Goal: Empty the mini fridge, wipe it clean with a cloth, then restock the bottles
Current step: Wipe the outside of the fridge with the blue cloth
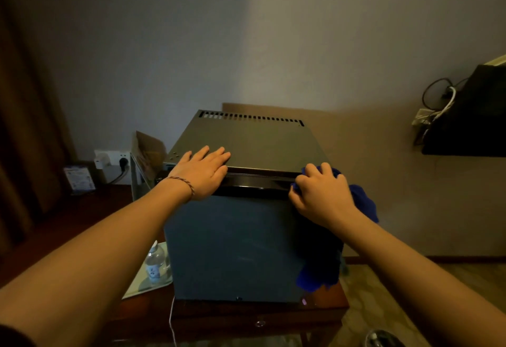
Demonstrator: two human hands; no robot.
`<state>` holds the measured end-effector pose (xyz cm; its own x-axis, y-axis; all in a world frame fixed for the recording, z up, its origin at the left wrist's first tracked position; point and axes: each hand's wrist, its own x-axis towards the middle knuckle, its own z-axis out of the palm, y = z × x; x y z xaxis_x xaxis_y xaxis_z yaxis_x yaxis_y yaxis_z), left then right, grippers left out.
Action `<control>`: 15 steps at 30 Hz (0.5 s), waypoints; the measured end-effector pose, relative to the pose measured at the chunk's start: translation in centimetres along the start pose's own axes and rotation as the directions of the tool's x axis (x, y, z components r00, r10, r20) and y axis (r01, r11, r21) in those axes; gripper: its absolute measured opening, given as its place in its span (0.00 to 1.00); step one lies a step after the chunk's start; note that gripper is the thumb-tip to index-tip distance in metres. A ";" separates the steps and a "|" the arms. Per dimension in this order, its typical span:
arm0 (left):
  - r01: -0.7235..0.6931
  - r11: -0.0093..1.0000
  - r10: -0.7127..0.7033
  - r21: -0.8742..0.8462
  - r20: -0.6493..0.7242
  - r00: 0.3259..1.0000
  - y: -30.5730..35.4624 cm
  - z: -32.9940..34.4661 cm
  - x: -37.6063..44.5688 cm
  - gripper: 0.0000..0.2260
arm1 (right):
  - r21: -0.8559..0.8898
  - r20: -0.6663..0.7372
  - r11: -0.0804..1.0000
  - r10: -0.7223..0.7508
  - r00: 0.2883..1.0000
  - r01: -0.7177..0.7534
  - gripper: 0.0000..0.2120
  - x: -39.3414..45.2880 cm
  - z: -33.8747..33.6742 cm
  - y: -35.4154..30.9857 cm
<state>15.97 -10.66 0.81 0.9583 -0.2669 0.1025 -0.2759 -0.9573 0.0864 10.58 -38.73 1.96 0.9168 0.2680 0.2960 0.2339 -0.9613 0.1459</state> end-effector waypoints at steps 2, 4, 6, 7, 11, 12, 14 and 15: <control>-0.006 1.000 0.005 0.007 0.016 1.000 0.1 -0.1 0.1 0.23 | 0.029 -0.094 0.998 0.055 0.994 -0.052 0.17 0.0 0.7 -1.7; -0.020 1.000 0.019 0.016 0.050 0.999 -0.1 -0.3 0.3 0.24 | 0.035 -0.223 0.998 0.063 0.973 -0.057 0.17 0.1 1.7 -4.7; -0.061 0.997 0.058 0.037 0.089 0.994 -0.9 -0.8 0.7 0.24 | 0.016 -0.302 0.999 0.039 0.953 -0.035 0.16 0.5 2.3 -7.7; -0.095 0.995 0.089 0.045 0.107 0.990 -1.5 -1.1 0.8 0.24 | 0.007 -0.334 1.000 0.026 0.942 -0.025 0.14 0.7 2.4 -8.7; -0.208 0.978 0.204 0.019 0.121 0.972 -4.1 -1.5 0.1 0.23 | -0.002 -0.420 1.000 0.002 0.907 -0.003 0.12 0.7 3.2 -8.1; -0.219 0.976 0.216 0.018 0.106 0.971 -4.5 -1.4 -0.3 0.23 | -0.003 -0.433 1.000 0.005 0.901 -0.007 0.12 0.5 3.5 -7.2; -0.226 0.974 0.224 0.010 0.081 0.971 -5.1 -1.2 -0.7 0.23 | 0.023 -0.452 0.998 0.055 0.890 -0.050 0.13 -0.1 4.0 -5.3; -0.230 0.973 0.229 0.003 0.074 0.971 -5.2 -1.2 -0.8 0.24 | 0.043 -0.457 0.996 0.090 0.885 -0.079 0.14 -0.3 4.1 -4.5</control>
<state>16.56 -5.29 1.49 0.8726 -0.4863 0.0459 -0.4883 -0.8708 0.0575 10.56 -34.79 -2.66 0.6846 0.1802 0.7063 0.1748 -0.9813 0.0810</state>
